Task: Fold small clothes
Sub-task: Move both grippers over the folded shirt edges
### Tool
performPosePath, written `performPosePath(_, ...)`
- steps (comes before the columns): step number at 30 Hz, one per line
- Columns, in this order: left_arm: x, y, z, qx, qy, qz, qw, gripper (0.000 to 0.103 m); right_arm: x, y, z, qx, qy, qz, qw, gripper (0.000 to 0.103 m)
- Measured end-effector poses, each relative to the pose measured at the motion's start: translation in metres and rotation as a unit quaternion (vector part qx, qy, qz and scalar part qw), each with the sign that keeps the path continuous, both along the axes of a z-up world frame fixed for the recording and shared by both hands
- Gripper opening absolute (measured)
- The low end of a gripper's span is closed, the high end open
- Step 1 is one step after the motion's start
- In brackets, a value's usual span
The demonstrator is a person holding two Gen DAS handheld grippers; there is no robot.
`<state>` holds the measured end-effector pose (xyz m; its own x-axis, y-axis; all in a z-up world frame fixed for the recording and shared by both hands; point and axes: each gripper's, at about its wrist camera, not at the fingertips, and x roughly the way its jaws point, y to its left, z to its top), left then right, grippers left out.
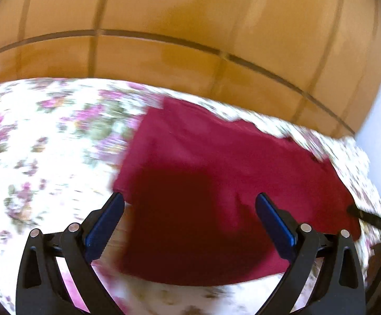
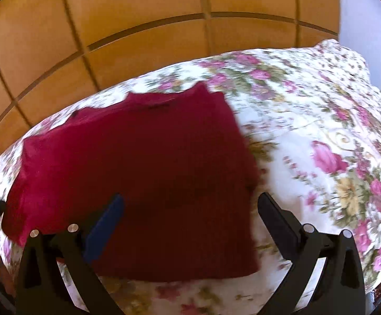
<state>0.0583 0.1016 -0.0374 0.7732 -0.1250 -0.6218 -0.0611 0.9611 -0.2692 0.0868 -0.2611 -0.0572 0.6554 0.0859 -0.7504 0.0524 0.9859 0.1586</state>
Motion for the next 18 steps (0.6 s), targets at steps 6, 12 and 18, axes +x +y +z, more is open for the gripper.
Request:
performPosePath(6,0.008,0.044,-0.02,-0.048,0.051,0.043,0.9966,0.099,-0.015,0.04,0.005,-0.06,-0.05,0.037,0.996,0.101)
performPosePath(12,0.018,0.036,-0.034,-0.067,0.081,0.003,0.9945,0.099,-0.027,0.073,0.007,-0.129,-0.102,0.074,0.984,0.101)
performPosePath(18,0.034,0.021,-0.04,-0.071,0.105,-0.033,0.9914,0.099,-0.007,0.09,-0.037,-0.185,-0.028,0.09,0.978,0.101)
